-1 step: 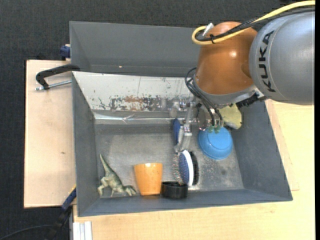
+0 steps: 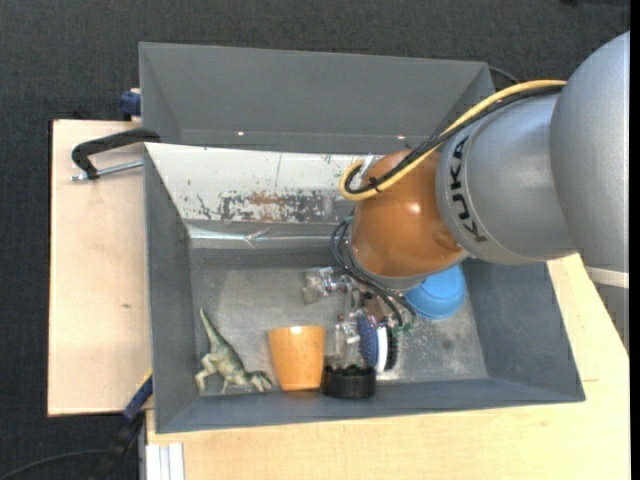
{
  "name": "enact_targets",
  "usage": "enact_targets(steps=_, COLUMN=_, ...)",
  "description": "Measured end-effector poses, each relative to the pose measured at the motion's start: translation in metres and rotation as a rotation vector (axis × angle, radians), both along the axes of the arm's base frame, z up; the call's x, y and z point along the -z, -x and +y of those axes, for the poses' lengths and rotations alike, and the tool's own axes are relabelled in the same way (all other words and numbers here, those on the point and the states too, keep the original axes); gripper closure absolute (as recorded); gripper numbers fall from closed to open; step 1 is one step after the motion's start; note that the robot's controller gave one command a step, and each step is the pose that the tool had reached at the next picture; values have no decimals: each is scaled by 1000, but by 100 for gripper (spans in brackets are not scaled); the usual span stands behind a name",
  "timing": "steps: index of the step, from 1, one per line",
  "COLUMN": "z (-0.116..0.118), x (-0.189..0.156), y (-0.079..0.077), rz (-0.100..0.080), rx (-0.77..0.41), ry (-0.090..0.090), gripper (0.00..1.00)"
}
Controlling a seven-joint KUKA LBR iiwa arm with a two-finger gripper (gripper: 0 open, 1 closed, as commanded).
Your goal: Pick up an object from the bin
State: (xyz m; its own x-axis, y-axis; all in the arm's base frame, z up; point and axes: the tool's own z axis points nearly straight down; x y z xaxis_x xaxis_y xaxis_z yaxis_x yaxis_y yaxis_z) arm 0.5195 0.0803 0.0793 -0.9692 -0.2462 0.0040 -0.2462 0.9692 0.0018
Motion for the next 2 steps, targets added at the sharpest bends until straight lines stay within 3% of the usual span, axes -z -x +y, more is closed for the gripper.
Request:
enact_targets(steps=1, z=39, x=2, y=13, rz=-36, rx=-300, ry=1, gripper=0)
enact_targets(steps=2, z=83, x=3, y=17, rz=-38, rx=-483, ry=-1, gripper=0)
